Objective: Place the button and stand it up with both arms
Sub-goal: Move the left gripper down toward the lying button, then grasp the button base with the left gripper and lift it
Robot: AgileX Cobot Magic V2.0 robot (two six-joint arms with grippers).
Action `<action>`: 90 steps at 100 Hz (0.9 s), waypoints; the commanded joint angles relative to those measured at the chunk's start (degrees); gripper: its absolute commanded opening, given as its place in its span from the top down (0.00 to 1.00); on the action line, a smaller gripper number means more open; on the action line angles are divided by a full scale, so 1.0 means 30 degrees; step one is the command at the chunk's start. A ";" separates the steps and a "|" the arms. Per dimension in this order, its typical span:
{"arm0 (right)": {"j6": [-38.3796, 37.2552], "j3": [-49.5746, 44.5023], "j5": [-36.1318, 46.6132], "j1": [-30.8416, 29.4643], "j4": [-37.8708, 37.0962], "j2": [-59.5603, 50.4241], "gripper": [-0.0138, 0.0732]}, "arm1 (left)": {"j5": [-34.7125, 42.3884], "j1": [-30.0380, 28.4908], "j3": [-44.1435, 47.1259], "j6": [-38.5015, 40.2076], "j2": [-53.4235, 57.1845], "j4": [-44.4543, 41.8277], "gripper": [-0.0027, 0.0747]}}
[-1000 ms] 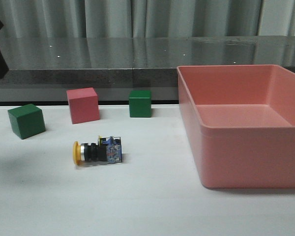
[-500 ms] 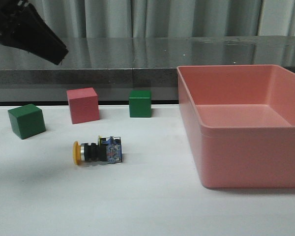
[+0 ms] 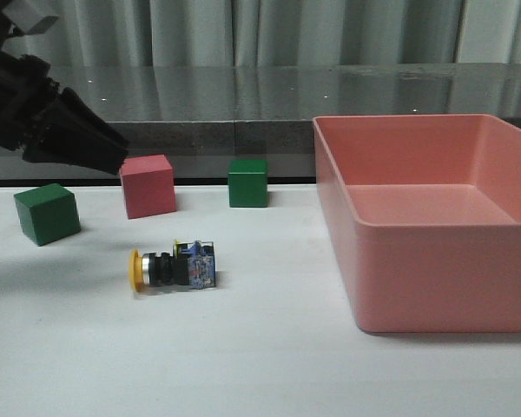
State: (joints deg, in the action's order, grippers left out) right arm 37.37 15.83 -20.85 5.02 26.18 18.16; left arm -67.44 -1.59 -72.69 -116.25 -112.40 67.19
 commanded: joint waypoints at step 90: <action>0.0060 0.0510 0.1329 -0.0087 0.0242 0.0112 0.91 | 0.1692 0.1239 0.4540 -0.7121 0.0779 0.4633 0.50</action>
State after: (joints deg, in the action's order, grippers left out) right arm 37.37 15.83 -20.85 5.02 26.18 18.16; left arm -63.36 0.43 -58.97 -135.77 -112.78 76.72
